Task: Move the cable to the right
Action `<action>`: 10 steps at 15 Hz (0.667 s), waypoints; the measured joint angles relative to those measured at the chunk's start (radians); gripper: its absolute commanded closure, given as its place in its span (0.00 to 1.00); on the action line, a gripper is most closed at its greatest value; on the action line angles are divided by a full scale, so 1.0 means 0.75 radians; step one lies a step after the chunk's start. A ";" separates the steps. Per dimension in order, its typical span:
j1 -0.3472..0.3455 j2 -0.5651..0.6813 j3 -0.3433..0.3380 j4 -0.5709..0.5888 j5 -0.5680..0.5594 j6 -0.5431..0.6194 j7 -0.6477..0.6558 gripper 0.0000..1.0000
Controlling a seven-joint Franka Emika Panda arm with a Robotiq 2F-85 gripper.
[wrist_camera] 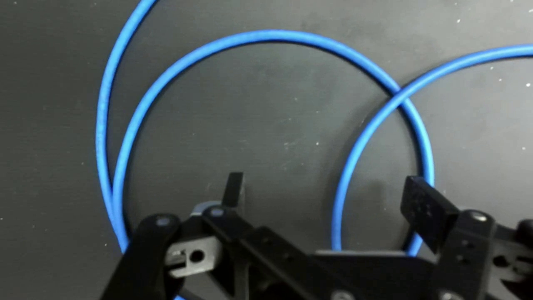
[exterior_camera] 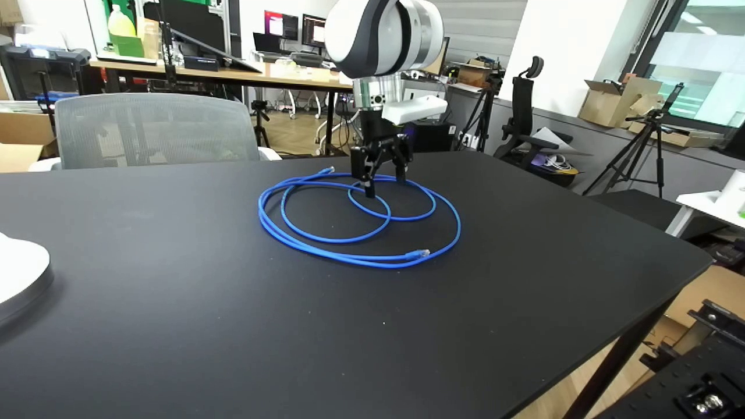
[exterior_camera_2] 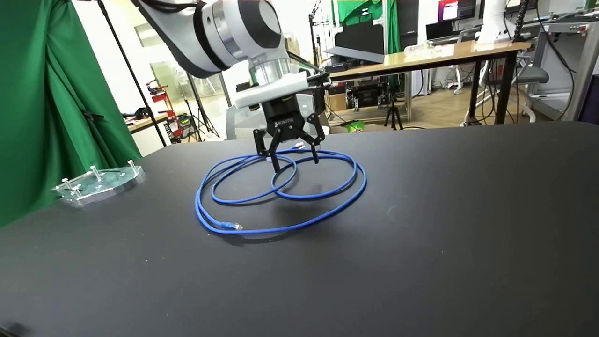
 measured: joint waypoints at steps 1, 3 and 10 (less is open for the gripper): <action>-0.002 0.013 0.004 0.012 0.003 -0.002 0.000 0.40; -0.007 0.037 0.014 0.032 0.019 -0.003 -0.002 0.55; -0.024 0.057 0.034 0.062 0.059 -0.008 -0.005 0.99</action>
